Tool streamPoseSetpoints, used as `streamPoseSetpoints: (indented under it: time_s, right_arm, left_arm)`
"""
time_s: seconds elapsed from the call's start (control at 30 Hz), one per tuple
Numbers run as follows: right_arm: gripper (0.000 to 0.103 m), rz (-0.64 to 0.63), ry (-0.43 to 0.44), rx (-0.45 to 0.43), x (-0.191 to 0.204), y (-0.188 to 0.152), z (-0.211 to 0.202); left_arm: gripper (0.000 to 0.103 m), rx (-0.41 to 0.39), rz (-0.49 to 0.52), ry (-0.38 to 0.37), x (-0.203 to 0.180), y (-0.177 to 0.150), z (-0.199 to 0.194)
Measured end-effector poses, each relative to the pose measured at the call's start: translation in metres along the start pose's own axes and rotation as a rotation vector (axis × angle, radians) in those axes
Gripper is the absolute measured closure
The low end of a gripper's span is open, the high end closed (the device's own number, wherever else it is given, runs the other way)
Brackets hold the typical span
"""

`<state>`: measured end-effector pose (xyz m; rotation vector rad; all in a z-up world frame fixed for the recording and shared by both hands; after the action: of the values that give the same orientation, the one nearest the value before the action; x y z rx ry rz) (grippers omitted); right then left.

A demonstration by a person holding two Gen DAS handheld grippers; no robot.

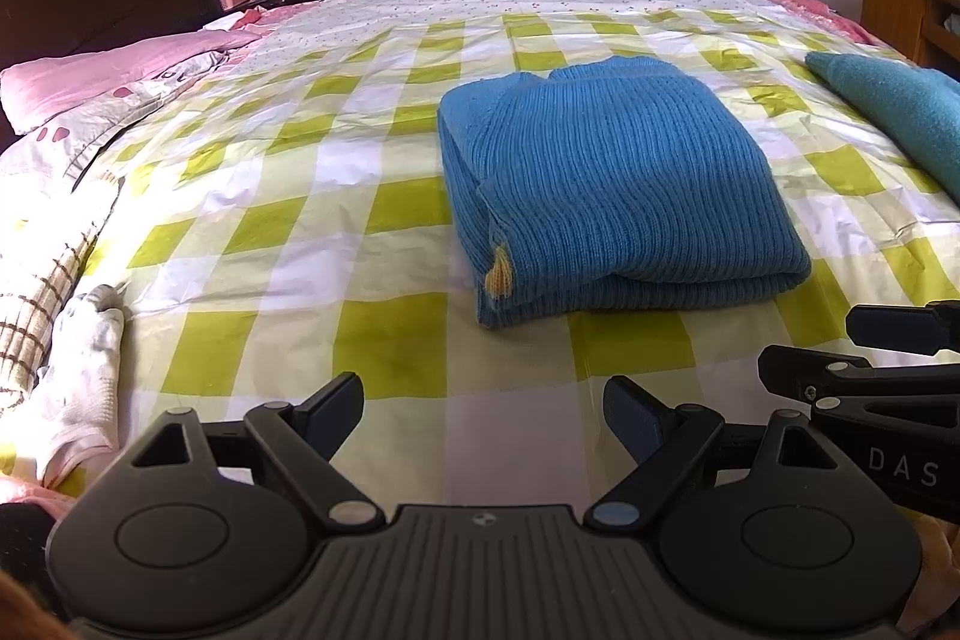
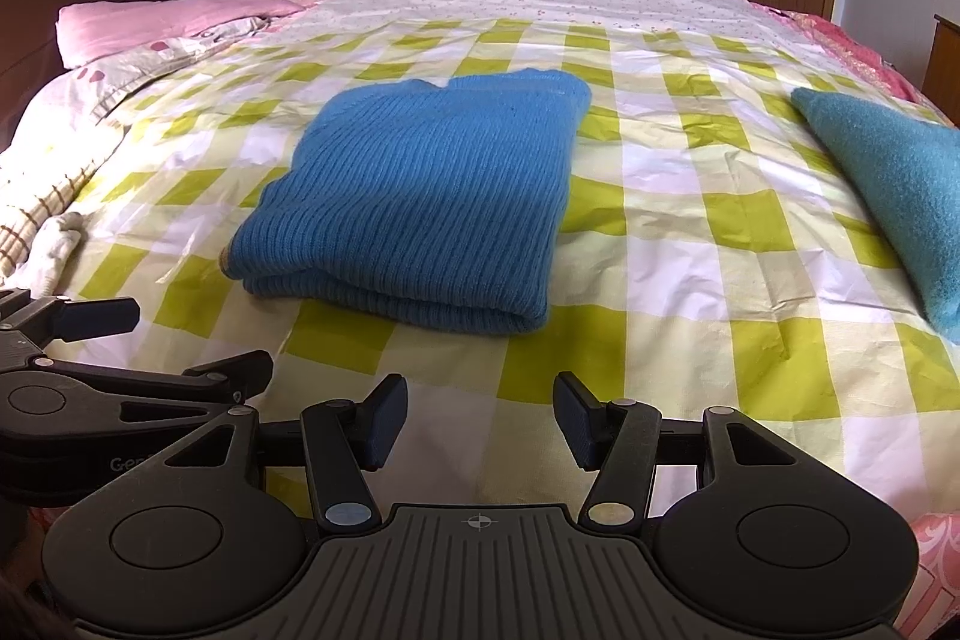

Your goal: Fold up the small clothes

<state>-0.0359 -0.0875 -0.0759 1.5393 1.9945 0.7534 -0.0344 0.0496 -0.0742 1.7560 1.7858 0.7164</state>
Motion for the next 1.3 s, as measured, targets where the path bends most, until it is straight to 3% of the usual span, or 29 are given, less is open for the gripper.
streamPoseSetpoints:
  time_s: [1.3]
  right_arm:
    - [0.049,-0.034,-0.032,-0.032,0.0036,0.0017,-0.0045]
  left_arm:
    - [0.011,-0.039,0.015,0.015,-0.0012,0.0017,-0.0028]
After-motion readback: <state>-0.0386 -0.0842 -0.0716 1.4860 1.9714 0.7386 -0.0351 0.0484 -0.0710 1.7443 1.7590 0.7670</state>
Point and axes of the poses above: each gripper's, at about its wrist camera, not at the fingertips, and z roughly the way its jaws point, x to its left, y to its top, the point moved 6 cm from there along z, roughly the way its jaws point, and after that the axes turned 9 degrees about -z, right-handed, at the moved point
